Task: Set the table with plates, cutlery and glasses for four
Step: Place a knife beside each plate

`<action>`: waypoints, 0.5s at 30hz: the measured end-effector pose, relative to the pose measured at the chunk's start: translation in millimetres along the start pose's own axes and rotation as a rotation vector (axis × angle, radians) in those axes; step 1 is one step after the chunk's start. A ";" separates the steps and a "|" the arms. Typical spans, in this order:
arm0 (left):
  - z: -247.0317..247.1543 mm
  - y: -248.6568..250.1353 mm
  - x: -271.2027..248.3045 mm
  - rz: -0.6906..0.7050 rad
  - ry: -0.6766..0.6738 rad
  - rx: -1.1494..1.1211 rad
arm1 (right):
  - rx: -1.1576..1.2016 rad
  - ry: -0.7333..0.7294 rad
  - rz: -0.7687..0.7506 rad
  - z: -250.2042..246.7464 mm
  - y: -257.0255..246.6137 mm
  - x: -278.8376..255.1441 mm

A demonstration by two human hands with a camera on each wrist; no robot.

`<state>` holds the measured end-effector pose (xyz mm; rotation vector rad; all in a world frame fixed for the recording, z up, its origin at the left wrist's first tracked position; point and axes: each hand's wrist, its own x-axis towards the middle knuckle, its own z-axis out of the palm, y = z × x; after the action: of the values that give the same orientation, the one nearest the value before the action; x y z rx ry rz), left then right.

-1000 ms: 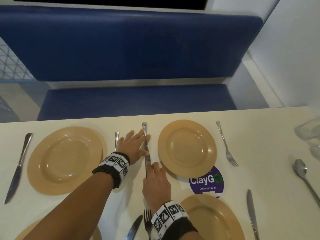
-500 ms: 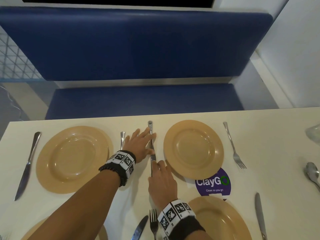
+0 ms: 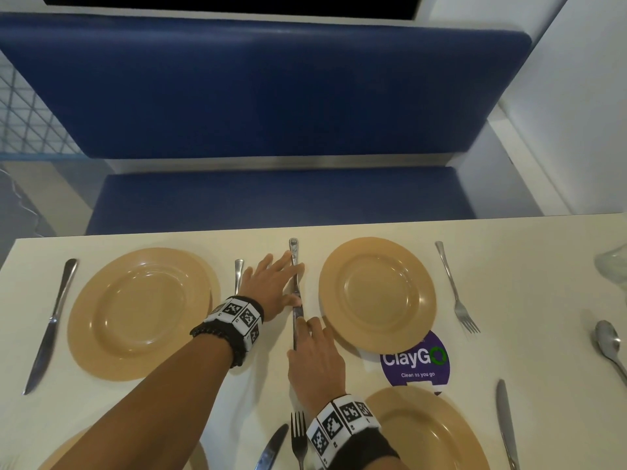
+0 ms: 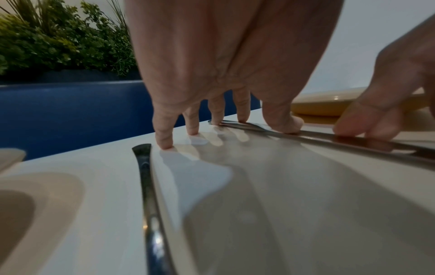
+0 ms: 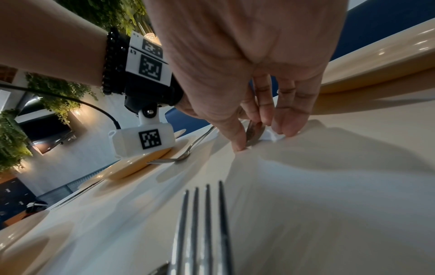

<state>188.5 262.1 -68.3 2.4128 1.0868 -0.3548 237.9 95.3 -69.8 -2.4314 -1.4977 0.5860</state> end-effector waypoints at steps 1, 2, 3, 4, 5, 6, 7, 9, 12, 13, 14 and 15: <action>0.2 0.1 0.2 0.000 0.001 0.000 | 0.000 -0.017 0.002 -1.5 -0.4 -0.2; 0.5 0.1 0.5 0.001 0.000 -0.002 | 0.000 -0.040 0.001 -2.3 -1.1 -0.5; 0.8 0.0 0.7 0.000 0.000 -0.004 | 0.001 -0.057 -0.006 -3.0 -1.5 -0.9; 1.0 -0.1 1.0 0.000 0.000 -0.007 | 0.003 -0.064 -0.011 -3.8 -1.4 -0.8; 0.9 -0.2 1.1 0.000 -0.002 -0.010 | 0.006 -0.067 -0.013 -4.5 -1.0 -0.7; 0.7 -0.4 1.1 -0.001 -0.004 -0.013 | 0.013 -0.067 -0.009 -4.7 -0.5 -0.5; 0.7 -1.0 1.2 0.001 -0.005 -0.015 | 0.019 -0.067 -0.002 -5.4 -0.3 -0.6; 0.5 -1.9 0.6 0.009 -0.009 -0.011 | 0.013 -0.076 0.002 -7.5 -0.1 -0.9; 1.1 -1.8 -0.9 0.016 -0.028 0.008 | 0.016 -0.071 -0.011 -6.4 -1.9 -1.9; 0.3 -1.1 -2.0 0.017 -0.028 -0.002 | 0.013 -0.062 -0.015 -6.3 -2.6 -2.6; -2.3 -0.8 -3.5 0.018 -0.018 -0.027 | 0.010 -0.051 -0.019 -7.9 -3.3 -3.2; -6.9 -1.6 -5.7 0.017 0.004 -0.061 | 0.011 -0.028 -0.021 -10.2 -4.4 -4.0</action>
<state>183.9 262.9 -60.4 2.3684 1.0627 -0.3067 237.4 93.9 -58.1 -2.4055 -1.5250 0.6246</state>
